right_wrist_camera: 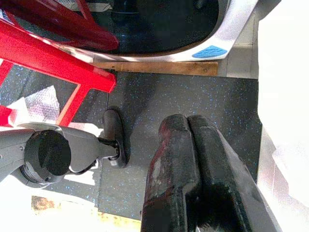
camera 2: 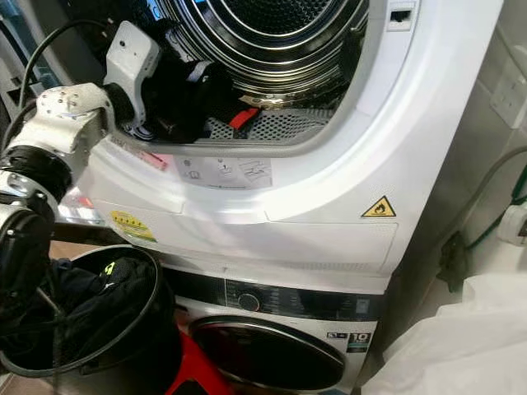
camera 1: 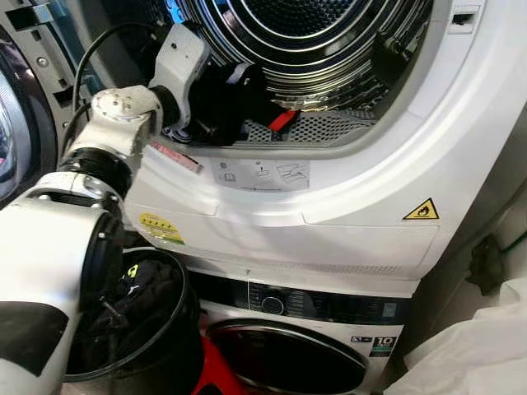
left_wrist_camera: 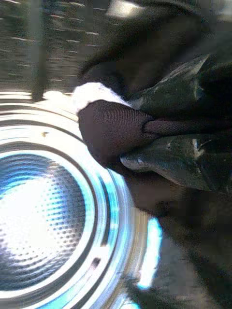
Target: Clothes washing
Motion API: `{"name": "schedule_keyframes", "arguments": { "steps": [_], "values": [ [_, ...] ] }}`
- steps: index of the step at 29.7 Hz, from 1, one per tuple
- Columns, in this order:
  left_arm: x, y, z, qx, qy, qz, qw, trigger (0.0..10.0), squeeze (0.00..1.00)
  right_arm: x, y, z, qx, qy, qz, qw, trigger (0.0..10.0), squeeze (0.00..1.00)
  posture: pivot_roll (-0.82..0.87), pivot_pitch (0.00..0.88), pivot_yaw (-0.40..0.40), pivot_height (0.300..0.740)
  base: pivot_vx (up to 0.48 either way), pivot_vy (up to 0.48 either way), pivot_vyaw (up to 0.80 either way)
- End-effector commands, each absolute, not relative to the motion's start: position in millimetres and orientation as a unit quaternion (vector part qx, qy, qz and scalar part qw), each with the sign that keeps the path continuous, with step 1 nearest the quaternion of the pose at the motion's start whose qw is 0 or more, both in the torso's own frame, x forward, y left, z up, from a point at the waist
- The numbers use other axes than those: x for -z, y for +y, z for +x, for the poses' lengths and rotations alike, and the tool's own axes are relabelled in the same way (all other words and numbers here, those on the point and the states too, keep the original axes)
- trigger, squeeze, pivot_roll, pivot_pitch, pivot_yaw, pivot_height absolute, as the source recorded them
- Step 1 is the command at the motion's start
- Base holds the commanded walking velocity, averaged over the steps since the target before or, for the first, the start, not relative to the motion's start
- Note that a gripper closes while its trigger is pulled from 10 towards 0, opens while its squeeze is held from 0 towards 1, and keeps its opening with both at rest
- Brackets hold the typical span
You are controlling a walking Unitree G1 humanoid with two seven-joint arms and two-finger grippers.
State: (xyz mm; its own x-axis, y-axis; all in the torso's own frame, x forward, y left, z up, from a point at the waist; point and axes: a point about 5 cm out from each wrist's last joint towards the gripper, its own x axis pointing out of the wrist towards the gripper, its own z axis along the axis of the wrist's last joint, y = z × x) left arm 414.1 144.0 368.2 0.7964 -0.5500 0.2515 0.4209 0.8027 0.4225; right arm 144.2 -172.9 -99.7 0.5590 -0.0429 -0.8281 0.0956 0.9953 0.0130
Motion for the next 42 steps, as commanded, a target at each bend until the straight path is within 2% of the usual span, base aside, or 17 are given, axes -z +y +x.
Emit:
{"name": "schedule_keyframes", "arguments": {
  "steps": [1, 4, 9, 16, 24, 25, 26, 27, 33, 42],
  "values": [
    [-400, 138, 407, 0.259, -0.25, 0.147, 0.921, 10.0, 0.0, 100, -168, 145, 0.041, 0.465, 0.034, 0.884, 10.0, 0.0, -0.05, 0.0, 0.163, 0.74, 0.0, 0.0, 0.0],
    [-407, 121, 403, 0.297, -0.263, 0.135, 0.908, 10.0, 0.0, 100, -169, 144, 0.043, 0.463, 0.034, 0.885, 10.0, 0.0, -0.06, 0.0, 0.163, 0.74, 0.0, 0.0, 0.0],
    [-403, 101, 401, 0.345, -0.258, 0.162, 0.888, 10.0, 0.0, 100, -173, 141, 0.05, 0.463, 0.034, 0.884, 10.0, 0.0, -0.07, 0.0, 0.168, 0.74, 0.0, 0.0, 0.0],
    [-390, 104, 406, 0.338, -0.222, 0.154, 0.901, 10.0, 0.0, 102, -172, 137, 0.051, 0.467, 0.037, 0.882, 10.0, 0.0, -0.07, 0.0, 0.17, 0.74, 0.0, 0.0, 0.0],
    [-389, 104, 406, 0.339, -0.222, 0.154, 0.901, 10.0, 0.0, 102, -172, 137, 0.052, 0.466, 0.037, 0.882, 10.0, 0.0, -0.07, 0.0, 0.17, 0.74, 0.0, 0.0, 0.0],
    [-388, 109, 408, 0.325, -0.216, 0.146, 0.909, 10.0, 1.0, 102, -171, 137, 0.05, 0.467, 0.037, 0.882, 10.0, 0.0, -0.06, 0.0, 0.166, 0.74, 0.0, 0.0, 0.0],
    [-393, 126, 411, 0.273, -0.212, 0.119, 0.931, 10.0, 1.0, 101, -169, 140, 0.042, 0.466, 0.036, 0.883, 10.0, 0.0, -0.04, 0.0, 0.159, 0.74, 0.0, 0.0, 0.0],
    [-395, 131, 411, 0.259, -0.211, 0.109, 0.936, 10.0, 1.0, 101, -168, 142, 0.04, 0.466, 0.035, 0.883, 10.0, 0.0, -0.04, 0.0, 0.159, 0.74, 0.0, 0.0, 0.0],
    [-394, 142, 413, 0.217, -0.204, 0.11, 0.948, 10.0, 1.0, 100, -167, 144, 0.031, 0.466, 0.033, 0.884, 10.0, 0.0, -0.02, 0.0, 0.15, 0.74, 0.0, 0.0, 0.0],
    [-392, 140, 413, 0.238, -0.196, 0.097, 0.946, 10.0, 1.0, 99, -166, 146, 0.029, 0.465, 0.031, 0.884, 10.0, 0.0, -0.02, 0.0, 0.148, 0.74, 0.0, 0.0, 0.0]
  ]
}}
